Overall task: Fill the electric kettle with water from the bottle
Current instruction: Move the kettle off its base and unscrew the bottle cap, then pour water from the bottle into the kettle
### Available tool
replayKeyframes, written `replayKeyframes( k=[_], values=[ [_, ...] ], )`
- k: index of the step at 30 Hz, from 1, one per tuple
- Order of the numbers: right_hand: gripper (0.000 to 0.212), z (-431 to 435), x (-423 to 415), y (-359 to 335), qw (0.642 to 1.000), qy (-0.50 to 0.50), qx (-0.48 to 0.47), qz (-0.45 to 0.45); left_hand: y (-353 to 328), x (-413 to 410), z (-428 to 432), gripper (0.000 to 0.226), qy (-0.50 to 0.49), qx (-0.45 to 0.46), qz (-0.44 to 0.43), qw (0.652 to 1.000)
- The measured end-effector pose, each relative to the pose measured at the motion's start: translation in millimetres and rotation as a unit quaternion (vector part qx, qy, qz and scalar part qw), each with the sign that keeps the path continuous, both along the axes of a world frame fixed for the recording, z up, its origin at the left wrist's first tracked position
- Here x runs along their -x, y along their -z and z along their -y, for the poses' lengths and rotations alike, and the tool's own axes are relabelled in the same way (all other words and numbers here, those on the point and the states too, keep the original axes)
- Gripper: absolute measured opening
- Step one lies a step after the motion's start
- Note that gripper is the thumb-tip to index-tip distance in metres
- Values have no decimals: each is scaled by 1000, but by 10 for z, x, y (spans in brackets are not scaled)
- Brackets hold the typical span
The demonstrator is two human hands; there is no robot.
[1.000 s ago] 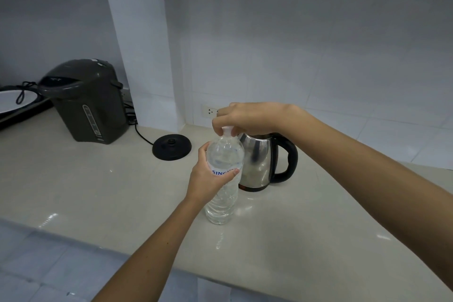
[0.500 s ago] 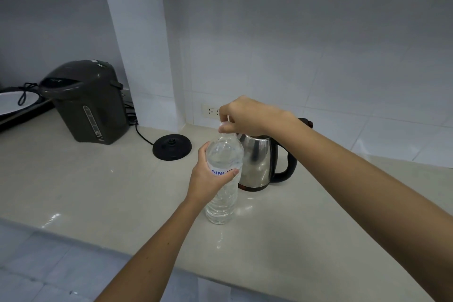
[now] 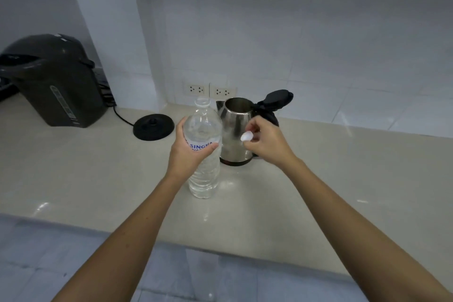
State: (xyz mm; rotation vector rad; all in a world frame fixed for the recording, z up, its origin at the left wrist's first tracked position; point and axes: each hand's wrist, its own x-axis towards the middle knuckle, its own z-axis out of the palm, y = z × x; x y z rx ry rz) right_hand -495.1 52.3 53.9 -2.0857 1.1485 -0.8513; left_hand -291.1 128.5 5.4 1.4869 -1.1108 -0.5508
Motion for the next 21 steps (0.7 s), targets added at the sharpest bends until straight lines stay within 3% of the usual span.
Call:
replayKeyframes(
  k=[4,7,21],
  values=[
    [20,-27,491,811,989,110,-99,5,33,-3,21,95,-5,9,0,1000],
    [16,-79,701,1213,983,124,-137,-13,60,7,28,91,-16,12,-5,1000],
    [18,-291,723,1609,966,188,-111,-137,58,37,2,93,-33,19,-6,999]
  ],
)
